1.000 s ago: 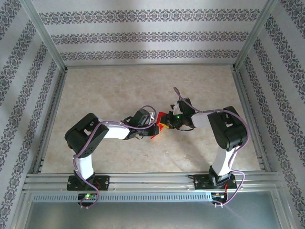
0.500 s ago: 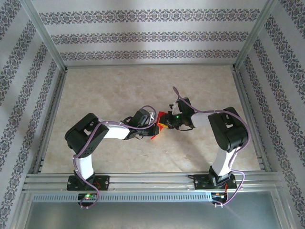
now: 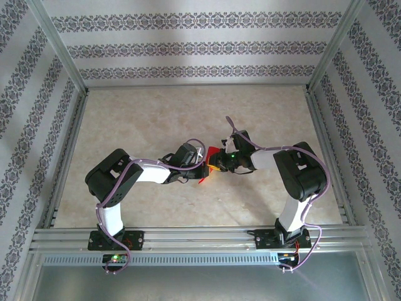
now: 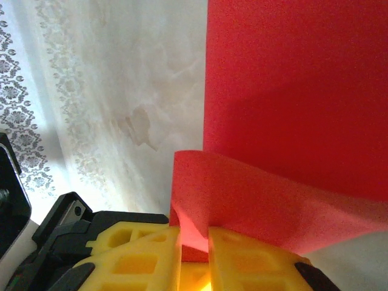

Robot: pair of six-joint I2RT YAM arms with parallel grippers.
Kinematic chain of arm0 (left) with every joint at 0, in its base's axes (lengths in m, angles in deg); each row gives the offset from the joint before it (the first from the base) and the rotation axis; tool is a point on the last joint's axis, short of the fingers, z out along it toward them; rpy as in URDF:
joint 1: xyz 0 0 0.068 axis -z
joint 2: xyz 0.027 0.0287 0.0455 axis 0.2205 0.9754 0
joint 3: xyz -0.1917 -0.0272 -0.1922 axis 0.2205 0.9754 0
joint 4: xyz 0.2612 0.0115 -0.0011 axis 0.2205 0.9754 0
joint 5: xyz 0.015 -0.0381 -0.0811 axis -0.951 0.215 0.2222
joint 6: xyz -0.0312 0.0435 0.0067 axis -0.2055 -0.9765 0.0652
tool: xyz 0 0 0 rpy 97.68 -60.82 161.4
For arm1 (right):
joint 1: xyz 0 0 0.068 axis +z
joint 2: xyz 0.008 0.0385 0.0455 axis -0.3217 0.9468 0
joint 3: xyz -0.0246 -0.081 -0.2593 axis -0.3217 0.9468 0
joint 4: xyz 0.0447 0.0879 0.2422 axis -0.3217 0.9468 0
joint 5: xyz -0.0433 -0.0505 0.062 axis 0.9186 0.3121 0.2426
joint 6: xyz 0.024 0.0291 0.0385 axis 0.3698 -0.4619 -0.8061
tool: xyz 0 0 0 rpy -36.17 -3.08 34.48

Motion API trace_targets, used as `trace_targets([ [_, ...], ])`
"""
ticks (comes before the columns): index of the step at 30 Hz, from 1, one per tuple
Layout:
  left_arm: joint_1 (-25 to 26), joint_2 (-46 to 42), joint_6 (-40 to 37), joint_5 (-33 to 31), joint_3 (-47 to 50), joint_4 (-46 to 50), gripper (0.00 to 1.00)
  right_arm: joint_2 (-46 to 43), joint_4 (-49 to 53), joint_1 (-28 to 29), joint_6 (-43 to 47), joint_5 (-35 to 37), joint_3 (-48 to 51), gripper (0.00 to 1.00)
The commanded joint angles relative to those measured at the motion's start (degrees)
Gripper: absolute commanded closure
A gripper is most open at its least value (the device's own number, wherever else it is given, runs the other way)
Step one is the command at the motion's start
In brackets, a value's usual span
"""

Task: Fold a paper plane with a square sheet of paper (pick it up from the middle)
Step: Fold the wing for the fifth time at the center of the table.

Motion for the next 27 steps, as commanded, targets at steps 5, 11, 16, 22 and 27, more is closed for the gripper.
trace_targets([
  [5, -0.39, 4.68, 1.24, -2.46, 2.52, 5.71, 0.93, -6.08, -2.08, -1.67, 0.03, 1.57, 3.52, 0.81],
  [11, -0.39, 4.79, 1.61, -2.5, 2.66, 5.28, 0.94, -4.94, -1.79, -0.63, 0.64, 3.23, 4.13, 0.84],
  [16, -0.39, 4.76, 1.88, -2.55, 2.91, 5.02, 0.94, -3.02, -1.5, 0.13, 0.62, 3.89, 3.39, 0.87],
  [22, -0.4, 4.53, 1.9, -2.51, 3.31, 4.65, 0.94, -0.89, -0.97, 0.4, 0.72, 3.89, 2.27, 0.88],
  [27, -0.41, 4.62, 2.03, -2.17, 3.37, 4.31, 0.94, 0.84, -0.65, 0.63, 1.04, 3.46, 0.63, 0.88],
])
